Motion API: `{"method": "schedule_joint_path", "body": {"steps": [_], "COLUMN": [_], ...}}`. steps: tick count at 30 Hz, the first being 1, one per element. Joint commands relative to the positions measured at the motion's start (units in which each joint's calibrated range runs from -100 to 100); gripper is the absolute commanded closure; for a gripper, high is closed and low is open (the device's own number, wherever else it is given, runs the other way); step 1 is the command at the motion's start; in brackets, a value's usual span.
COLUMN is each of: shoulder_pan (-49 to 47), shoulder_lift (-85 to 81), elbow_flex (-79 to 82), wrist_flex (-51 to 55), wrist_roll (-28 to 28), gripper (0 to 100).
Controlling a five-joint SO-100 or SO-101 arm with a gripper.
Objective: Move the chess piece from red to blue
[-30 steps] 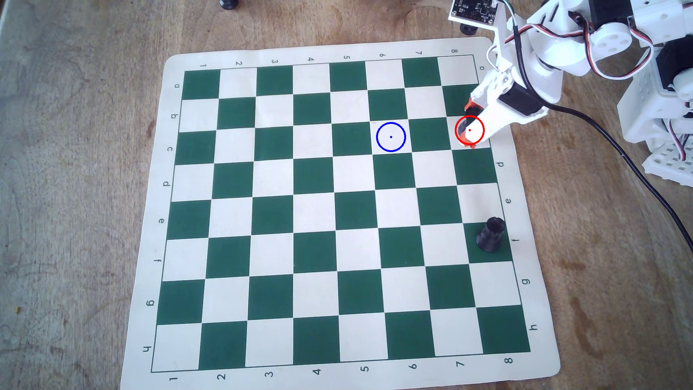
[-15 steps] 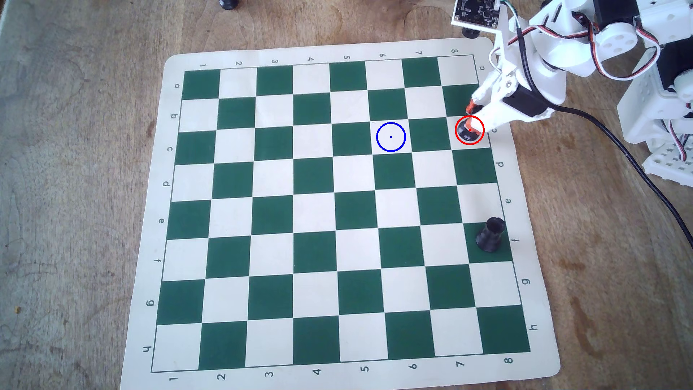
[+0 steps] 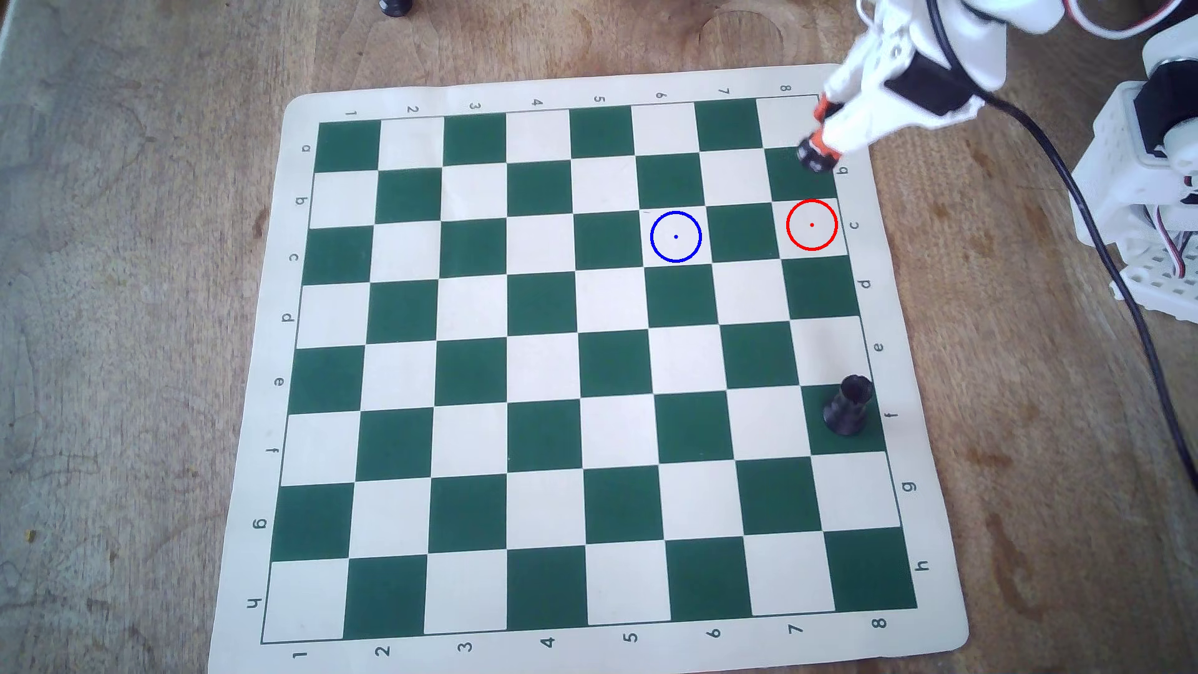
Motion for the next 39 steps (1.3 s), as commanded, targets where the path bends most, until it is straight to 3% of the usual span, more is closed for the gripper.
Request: {"method": "schedule_joint_path", "body": {"steps": [1, 6, 13, 24, 39], "shoulder_pan": [1.2, 0.2, -0.5, -1.7, -1.8], "shoulder_lift": [8.8, 25.1, 41.5, 52.0, 52.5], "elbow_flex": [-18.9, -37.8, -49.5, -41.6, -38.5], "wrist_flex": [1.0, 2.2, 2.0, -5.1, -5.1], "wrist_roll": [0.1, -0.5, -1.4, -2.9, -2.8], "gripper": [100, 100, 100, 100, 100]}}
